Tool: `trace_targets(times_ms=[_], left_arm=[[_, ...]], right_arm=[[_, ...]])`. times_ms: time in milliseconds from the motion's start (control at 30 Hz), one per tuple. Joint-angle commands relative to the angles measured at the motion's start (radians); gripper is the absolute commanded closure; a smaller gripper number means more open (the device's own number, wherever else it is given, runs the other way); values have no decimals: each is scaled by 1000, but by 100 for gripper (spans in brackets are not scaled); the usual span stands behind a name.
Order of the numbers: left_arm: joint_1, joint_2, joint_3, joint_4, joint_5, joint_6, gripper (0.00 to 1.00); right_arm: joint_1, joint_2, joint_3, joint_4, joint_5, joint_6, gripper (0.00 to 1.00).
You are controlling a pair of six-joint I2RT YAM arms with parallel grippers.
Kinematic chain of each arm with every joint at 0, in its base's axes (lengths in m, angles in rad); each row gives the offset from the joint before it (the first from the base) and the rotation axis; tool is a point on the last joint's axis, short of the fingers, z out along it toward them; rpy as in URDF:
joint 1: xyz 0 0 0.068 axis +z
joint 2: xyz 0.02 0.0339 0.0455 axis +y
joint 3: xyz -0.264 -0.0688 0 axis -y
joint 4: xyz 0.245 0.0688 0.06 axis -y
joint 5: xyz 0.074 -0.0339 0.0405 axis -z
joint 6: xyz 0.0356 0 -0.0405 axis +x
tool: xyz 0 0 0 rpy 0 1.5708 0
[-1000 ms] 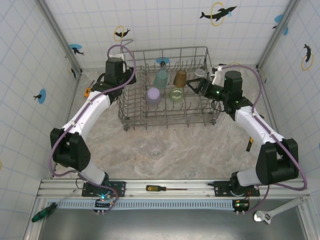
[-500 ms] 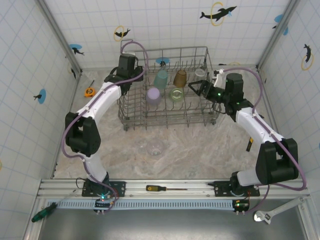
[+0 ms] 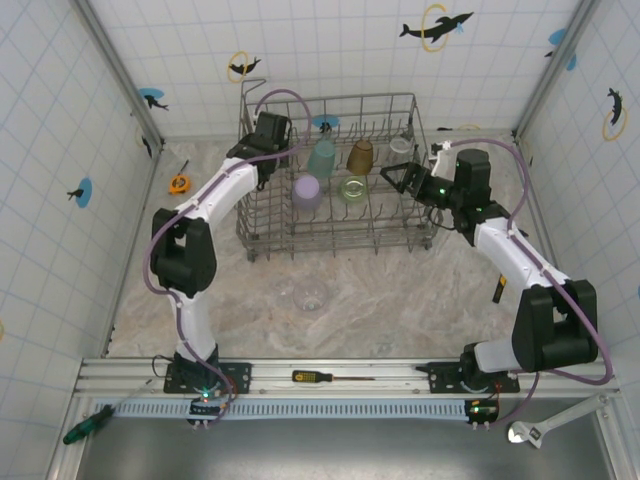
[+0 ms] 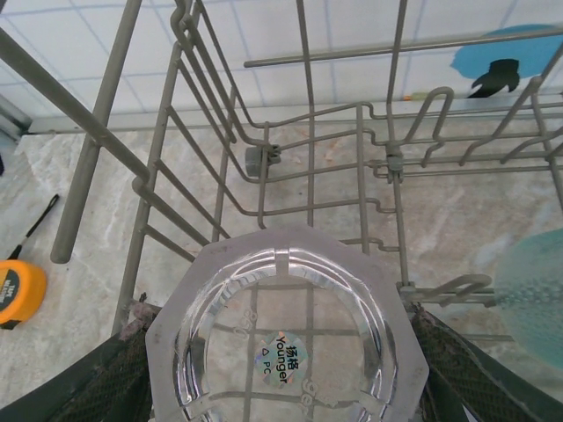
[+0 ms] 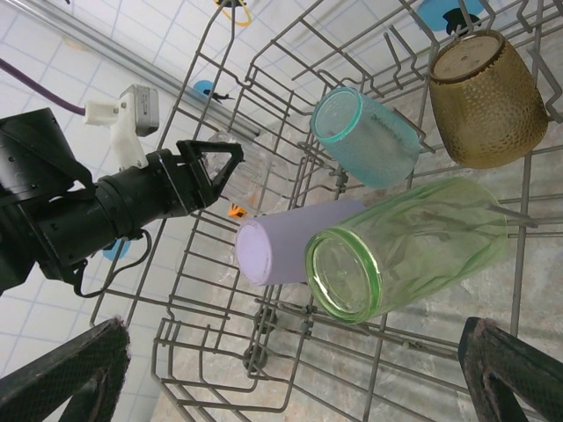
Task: Load the cups into the dish rack
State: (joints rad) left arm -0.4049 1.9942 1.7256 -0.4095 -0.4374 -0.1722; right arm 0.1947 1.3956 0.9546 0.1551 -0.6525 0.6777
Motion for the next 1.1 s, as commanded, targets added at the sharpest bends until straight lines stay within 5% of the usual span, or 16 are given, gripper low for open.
trace_targets(times_ms=[0, 433, 767, 1067], left_arm=[[1, 23, 43, -13, -79, 5, 100], [-1, 94, 26, 27, -127, -37, 100], [0, 67, -7, 93, -129, -89, 45], [0, 48, -8, 97, -126, -89, 16]], right_arm=[[-3, -30, -19, 38, -14, 4, 0], [-6, -49, -18, 31, -6, 13, 0], [-9, -64, -22, 26, 4, 19, 0], [-31, -82, -28, 18, 13, 32, 0]])
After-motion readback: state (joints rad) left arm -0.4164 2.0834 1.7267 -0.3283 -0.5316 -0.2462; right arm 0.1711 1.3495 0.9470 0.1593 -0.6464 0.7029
